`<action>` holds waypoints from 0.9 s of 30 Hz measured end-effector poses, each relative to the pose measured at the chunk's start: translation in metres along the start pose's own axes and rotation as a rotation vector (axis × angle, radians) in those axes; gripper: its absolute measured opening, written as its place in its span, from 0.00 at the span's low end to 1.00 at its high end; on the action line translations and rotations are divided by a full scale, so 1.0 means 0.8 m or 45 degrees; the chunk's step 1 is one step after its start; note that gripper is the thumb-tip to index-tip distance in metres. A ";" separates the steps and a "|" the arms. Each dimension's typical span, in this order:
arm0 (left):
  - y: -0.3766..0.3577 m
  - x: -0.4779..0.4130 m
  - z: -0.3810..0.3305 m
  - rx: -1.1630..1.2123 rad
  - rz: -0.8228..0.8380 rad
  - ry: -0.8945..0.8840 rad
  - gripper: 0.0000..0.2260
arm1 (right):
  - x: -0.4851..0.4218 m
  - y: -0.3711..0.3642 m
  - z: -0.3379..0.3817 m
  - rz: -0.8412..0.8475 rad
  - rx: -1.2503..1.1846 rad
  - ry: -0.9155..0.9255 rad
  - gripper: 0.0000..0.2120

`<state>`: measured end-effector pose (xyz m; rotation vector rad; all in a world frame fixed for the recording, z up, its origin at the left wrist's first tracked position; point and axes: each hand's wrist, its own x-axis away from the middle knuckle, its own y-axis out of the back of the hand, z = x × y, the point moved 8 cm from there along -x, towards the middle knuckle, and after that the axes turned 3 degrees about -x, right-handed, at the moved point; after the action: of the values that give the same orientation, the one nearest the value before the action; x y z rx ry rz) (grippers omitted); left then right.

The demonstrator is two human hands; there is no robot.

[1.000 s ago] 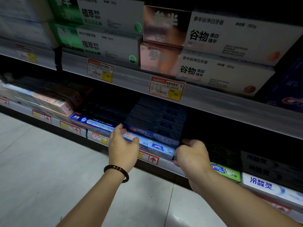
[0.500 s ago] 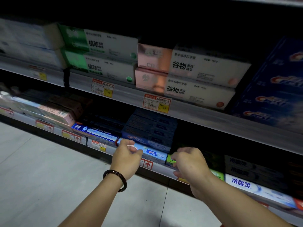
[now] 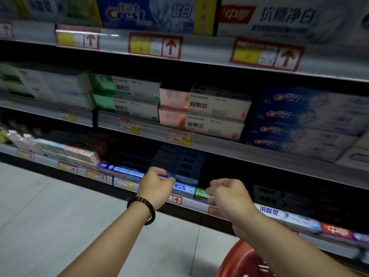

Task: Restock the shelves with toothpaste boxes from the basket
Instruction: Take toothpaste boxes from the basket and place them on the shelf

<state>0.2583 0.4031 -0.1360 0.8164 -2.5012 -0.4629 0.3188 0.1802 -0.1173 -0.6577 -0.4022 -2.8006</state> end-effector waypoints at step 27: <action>-0.011 0.242 -0.166 -0.028 0.211 -0.212 0.12 | 0.217 0.174 0.037 -0.050 -0.120 0.198 0.07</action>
<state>0.1937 0.2543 0.0338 0.5769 -2.6840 -0.5187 0.2195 0.0312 0.0173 -0.4506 -0.2572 -2.8971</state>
